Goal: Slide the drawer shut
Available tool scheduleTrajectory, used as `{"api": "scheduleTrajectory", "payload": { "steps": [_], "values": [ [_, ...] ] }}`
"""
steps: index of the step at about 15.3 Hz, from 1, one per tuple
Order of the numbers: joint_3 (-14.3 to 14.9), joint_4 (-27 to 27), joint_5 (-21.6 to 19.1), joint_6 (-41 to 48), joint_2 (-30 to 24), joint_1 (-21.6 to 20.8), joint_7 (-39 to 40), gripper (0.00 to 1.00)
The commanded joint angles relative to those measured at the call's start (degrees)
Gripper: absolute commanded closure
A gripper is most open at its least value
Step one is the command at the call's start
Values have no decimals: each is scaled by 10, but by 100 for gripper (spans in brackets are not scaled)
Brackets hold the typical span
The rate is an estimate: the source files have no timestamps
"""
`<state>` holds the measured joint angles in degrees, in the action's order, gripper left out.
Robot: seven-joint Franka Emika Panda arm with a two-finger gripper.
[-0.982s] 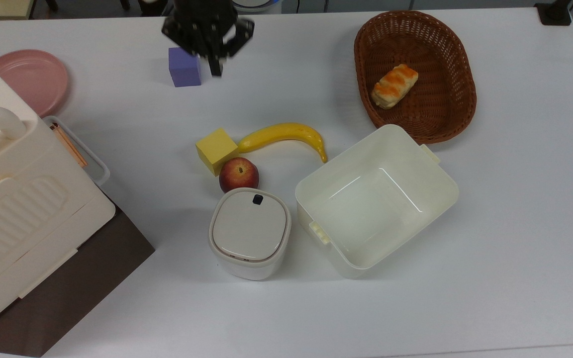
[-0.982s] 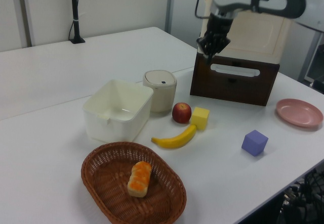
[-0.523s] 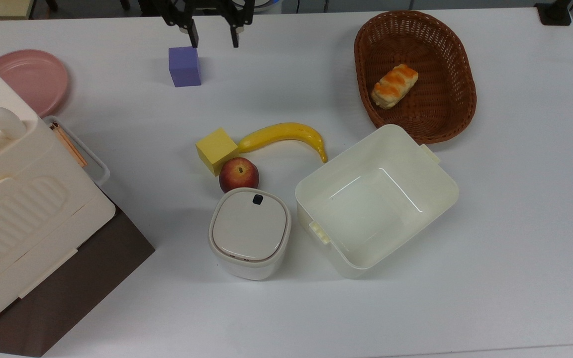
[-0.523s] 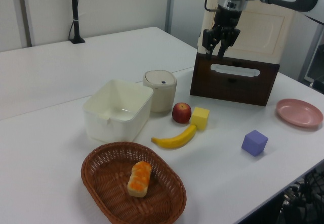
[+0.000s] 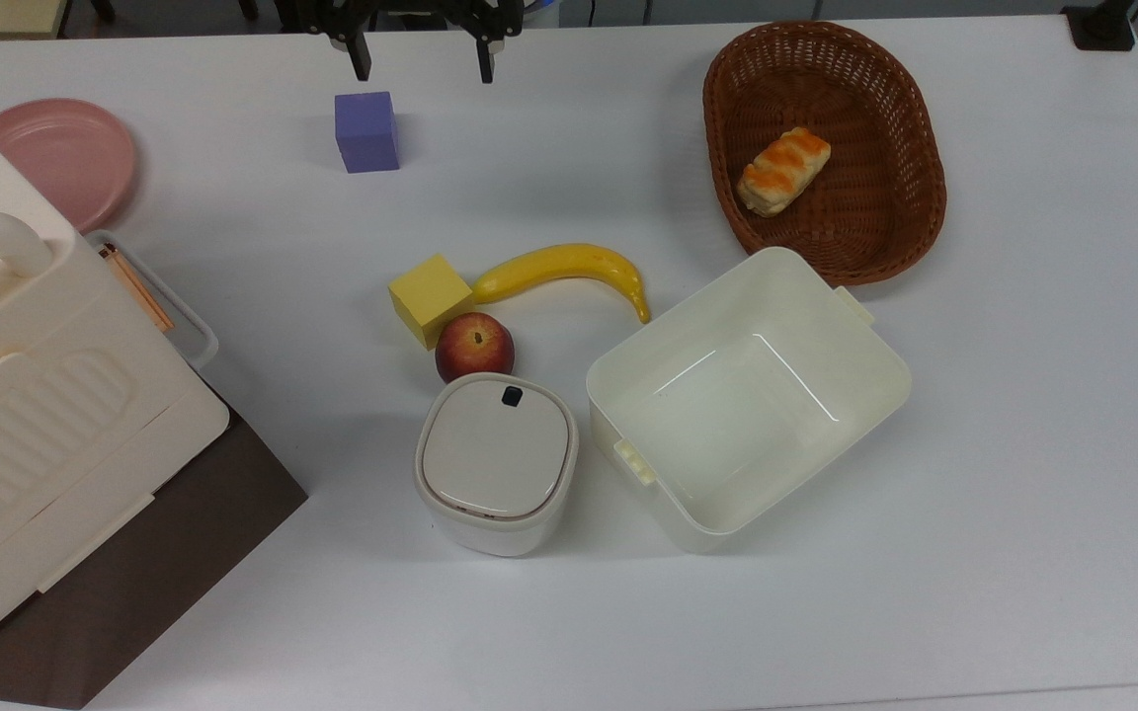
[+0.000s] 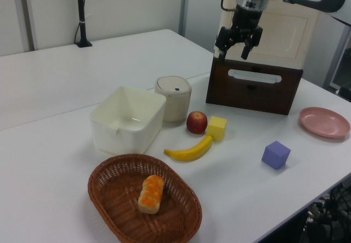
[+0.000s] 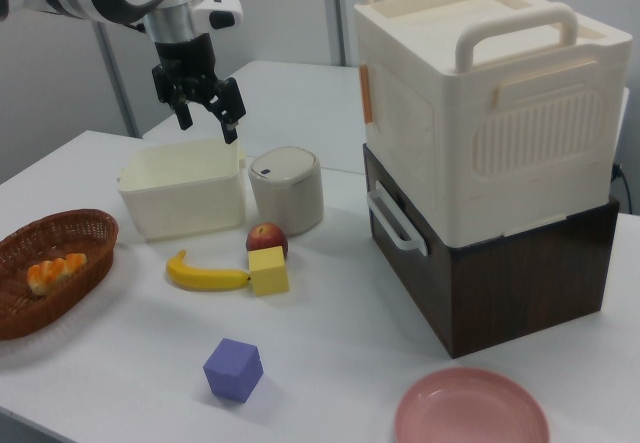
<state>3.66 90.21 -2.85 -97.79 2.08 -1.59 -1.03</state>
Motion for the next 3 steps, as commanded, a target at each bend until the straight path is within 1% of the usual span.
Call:
{"api": "scheduleTrajectory", "payload": {
  "steps": [1, 3],
  "values": [
    [3, 8, 4, 10, -9, -12, -20, 0],
    [3, 8, 3, 11, -9, -12, -20, 0]
  ]
}}
